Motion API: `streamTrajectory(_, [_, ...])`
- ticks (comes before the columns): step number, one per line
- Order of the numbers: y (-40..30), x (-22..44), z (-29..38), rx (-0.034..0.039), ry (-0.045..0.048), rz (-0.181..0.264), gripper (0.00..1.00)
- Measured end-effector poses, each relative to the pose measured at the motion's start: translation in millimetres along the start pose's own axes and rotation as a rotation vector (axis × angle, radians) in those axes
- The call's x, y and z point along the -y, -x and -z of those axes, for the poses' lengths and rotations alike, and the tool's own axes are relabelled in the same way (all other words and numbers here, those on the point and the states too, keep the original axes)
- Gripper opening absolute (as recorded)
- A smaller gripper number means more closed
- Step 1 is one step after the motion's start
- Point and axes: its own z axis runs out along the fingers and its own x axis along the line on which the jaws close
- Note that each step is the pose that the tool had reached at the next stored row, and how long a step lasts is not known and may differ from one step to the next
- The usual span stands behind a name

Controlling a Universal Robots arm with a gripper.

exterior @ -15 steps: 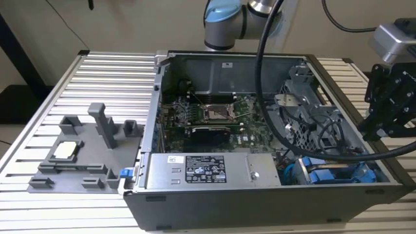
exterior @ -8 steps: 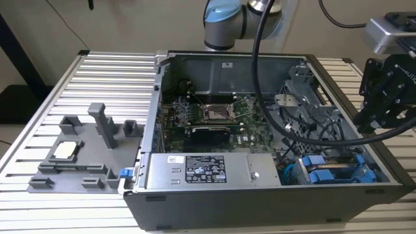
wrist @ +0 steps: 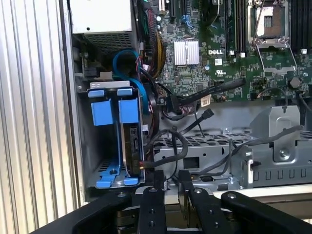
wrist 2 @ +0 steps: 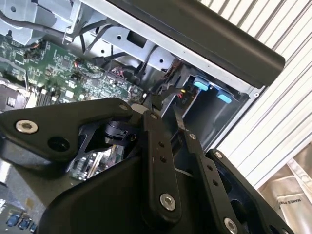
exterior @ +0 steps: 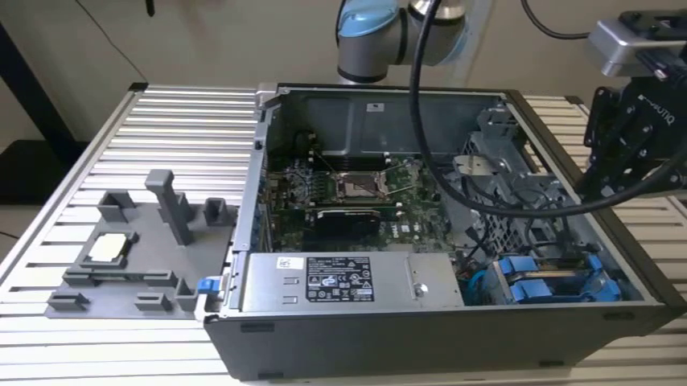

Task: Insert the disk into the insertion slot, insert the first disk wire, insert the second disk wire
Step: 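Insert the second disk wire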

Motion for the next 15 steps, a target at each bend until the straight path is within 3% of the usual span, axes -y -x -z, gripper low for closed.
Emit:
streamTrajectory(2, [0.0, -1.9, 0.0, -0.0001, -0.0001, 0.000, 0.27])
streamTrajectory(5, [-0.6, -10.0, 0.1, -0.0001, -0.0001, 0.000, 0.27])
streamTrajectory(15, [-3.3, -53.3, -0.4, 0.0003, -0.0060, 0.000, 0.27])
